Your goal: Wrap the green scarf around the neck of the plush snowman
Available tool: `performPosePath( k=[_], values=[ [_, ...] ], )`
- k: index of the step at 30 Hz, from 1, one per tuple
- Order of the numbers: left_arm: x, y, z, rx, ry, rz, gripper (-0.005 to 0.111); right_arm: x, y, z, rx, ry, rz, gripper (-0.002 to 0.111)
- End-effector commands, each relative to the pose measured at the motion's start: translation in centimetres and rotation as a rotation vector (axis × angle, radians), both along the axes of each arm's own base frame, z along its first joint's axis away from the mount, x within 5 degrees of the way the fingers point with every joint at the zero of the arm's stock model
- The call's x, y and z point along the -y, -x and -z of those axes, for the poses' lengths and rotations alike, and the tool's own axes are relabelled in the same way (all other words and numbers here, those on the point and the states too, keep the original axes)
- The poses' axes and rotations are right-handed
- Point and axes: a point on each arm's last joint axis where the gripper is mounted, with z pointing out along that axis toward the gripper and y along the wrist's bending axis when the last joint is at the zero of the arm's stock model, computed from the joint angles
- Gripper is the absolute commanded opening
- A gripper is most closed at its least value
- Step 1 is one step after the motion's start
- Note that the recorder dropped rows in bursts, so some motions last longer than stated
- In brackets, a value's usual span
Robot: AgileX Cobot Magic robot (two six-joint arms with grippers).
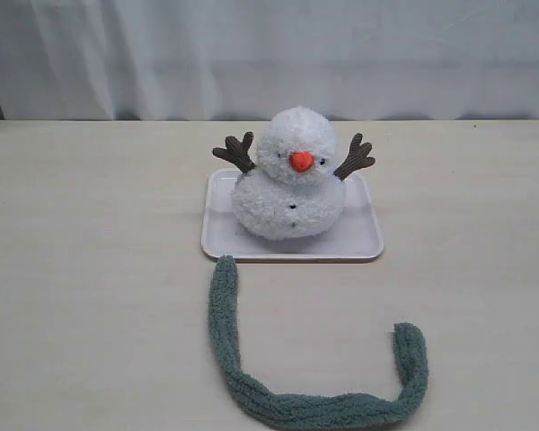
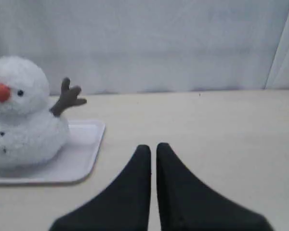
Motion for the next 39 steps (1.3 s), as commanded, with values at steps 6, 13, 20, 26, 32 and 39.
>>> performPosePath(
  k=[6, 13, 20, 26, 32, 39],
  values=[
    [0.7, -0.1, -0.9, 0.089, 0.339, 0.036, 0.0, -0.2, 1.4, -5.8, 0.671, -0.157, -0.06, 0.004],
    [0.7, 0.0, -0.5, 0.049, 0.28, 0.038, 0.0, -1.1, 2.0, -11.4, 0.761, -0.307, -0.214, 0.01],
    [0.7, 0.0, -0.5, 0.049, 0.28, 0.038, 0.0, -1.2, -1.6, -16.6, 0.479, -0.189, -0.164, 0.058],
    [0.7, 0.0, -0.5, 0.05, 0.28, 0.038, 0.0, -1.3, -7.7, -18.7, 0.271, -0.145, -0.155, 0.07],
    [0.7, 0.0, -0.6, 0.052, 0.28, 0.037, 0.0, 1.7, -15.3, -22.3, 0.096, 0.191, 0.158, 0.07],
    [0.7, 0.0, -0.6, 0.054, 0.28, 0.037, 0.0, 2.7, -23.1, -18.1, -0.579, 0.101, 0.263, 0.068]
  ],
)
